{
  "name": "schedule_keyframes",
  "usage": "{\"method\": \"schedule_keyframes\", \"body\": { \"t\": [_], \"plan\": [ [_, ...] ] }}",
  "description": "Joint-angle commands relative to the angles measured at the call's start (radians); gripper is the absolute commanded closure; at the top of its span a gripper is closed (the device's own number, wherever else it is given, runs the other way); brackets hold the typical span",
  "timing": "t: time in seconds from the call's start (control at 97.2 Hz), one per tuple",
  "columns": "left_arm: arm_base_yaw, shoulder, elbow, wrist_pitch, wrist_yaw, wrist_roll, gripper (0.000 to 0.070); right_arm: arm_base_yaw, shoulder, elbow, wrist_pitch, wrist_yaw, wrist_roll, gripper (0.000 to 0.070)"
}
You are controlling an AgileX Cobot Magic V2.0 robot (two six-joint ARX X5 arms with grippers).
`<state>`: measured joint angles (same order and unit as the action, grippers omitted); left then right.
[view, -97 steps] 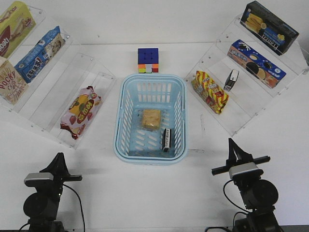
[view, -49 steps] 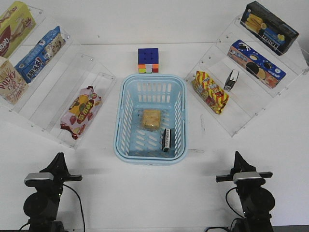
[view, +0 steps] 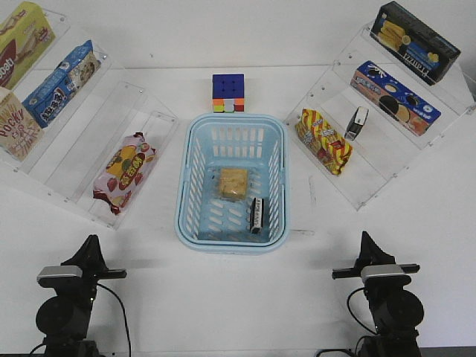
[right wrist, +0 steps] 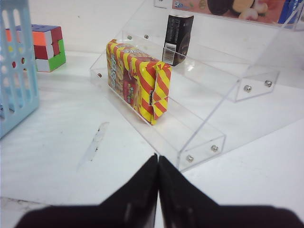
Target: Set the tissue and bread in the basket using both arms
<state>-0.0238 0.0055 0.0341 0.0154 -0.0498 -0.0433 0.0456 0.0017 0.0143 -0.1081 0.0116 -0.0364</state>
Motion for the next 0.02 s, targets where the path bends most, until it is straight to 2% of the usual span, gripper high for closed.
{"method": "schedule_keyframes", "body": {
  "t": [0.0, 0.01],
  "plan": [
    [0.0, -0.001, -0.02, 0.015, 0.002, -0.002, 0.0699, 0.001, -0.001, -0.002, 0.01, 0.0, 0.014, 0.07],
    [0.0, -0.001, -0.02, 0.016, 0.002, -0.002, 0.0699, 0.001, -0.001, -0.002, 0.01, 0.0, 0.014, 0.07]
  ]
}}
